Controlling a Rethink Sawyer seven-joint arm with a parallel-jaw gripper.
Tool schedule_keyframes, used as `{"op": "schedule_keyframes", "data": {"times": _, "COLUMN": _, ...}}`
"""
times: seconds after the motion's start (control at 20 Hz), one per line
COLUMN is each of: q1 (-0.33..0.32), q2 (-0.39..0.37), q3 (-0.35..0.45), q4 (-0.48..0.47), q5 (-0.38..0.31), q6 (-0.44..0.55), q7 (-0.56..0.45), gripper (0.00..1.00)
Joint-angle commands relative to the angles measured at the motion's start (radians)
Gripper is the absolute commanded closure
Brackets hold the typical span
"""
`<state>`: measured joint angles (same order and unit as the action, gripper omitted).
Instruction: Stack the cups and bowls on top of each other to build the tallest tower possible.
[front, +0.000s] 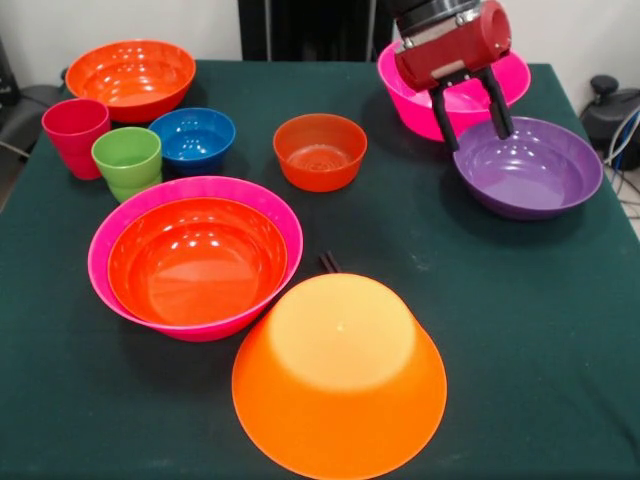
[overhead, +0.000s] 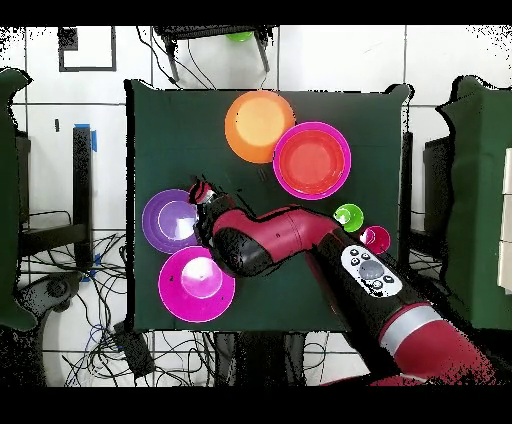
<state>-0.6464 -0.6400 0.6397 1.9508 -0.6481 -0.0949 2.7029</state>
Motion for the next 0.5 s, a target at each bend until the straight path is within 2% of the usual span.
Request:
{"op": "schedule_keyframes", "data": {"times": 0.05, "q1": 0.032, "q2": -0.071, "q3": -0.102, "q4": 0.006, "q5": 0.029, "q6": 0.062, "q7": 0.032, "gripper": 0.00}}
{"op": "schedule_keyframes", "data": {"times": 0.15, "q1": 0.016, "q2": -0.088, "q3": -0.078, "q4": 0.012, "q5": 0.043, "q6": 0.099, "q7": 0.018, "gripper": 0.00}}
{"op": "schedule_keyframes", "data": {"times": 0.3, "q1": 0.026, "q2": -0.124, "q3": -0.097, "q4": 0.017, "q5": 0.062, "q6": 0.124, "q7": 0.014, "gripper": 0.00}}
{"op": "schedule_keyframes", "data": {"times": 0.5, "q1": 0.015, "q2": -0.095, "q3": -0.087, "q4": 0.027, "q5": 0.068, "q6": 0.139, "q7": 0.002, "gripper": 0.00}}
